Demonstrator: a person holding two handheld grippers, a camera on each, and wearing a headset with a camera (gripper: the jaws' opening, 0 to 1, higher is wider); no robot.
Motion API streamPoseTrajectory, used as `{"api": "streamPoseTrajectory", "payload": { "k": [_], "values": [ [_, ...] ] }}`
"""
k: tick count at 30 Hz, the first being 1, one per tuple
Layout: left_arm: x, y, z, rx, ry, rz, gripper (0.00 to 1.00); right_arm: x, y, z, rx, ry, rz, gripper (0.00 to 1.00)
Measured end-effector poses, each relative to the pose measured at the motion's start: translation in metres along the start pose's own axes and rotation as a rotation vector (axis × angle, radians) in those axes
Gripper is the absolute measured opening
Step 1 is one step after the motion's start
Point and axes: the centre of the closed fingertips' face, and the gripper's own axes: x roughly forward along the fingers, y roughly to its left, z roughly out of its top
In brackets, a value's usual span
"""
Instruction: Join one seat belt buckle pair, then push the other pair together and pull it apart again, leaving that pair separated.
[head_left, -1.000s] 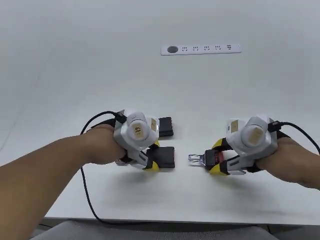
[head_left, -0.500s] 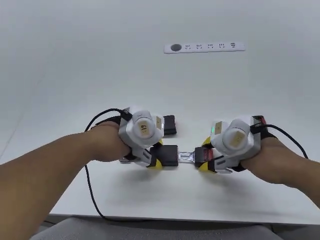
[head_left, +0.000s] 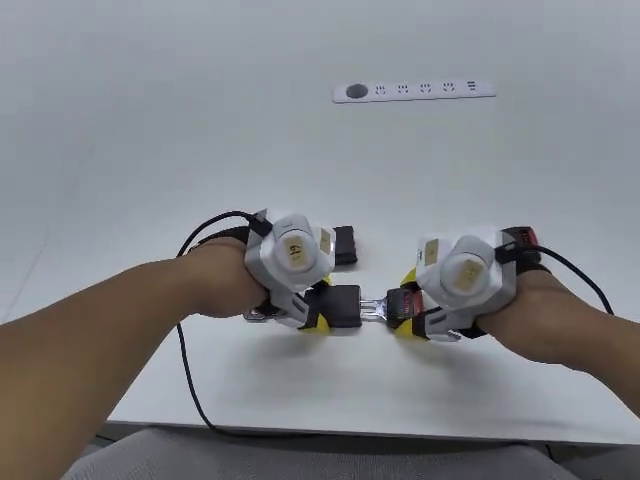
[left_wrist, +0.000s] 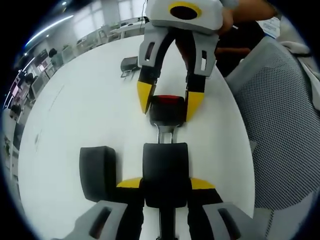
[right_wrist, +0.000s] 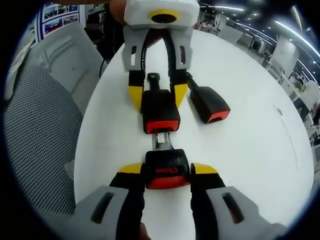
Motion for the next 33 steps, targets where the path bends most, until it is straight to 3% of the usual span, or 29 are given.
{"api": "streamPoseTrajectory", "payload": {
  "k": [11, 22, 33],
  "values": [
    [-0.002, -0.002, 0.004, 0.028, -0.03, -0.013, 0.33, 0.003, -0.001, 0.002, 0.008, -0.043, 0.053, 0.33],
    [-0.005, -0.005, 0.011, 0.025, -0.039, -0.017, 0.32, 0.009, -0.001, 0.008, -0.01, -0.035, 0.061, 0.32],
    [-0.004, -0.002, 0.008, 0.022, -0.037, -0.019, 0.32, 0.015, 0.003, 0.017, 0.003, -0.039, 0.039, 0.32]
  ]
}}
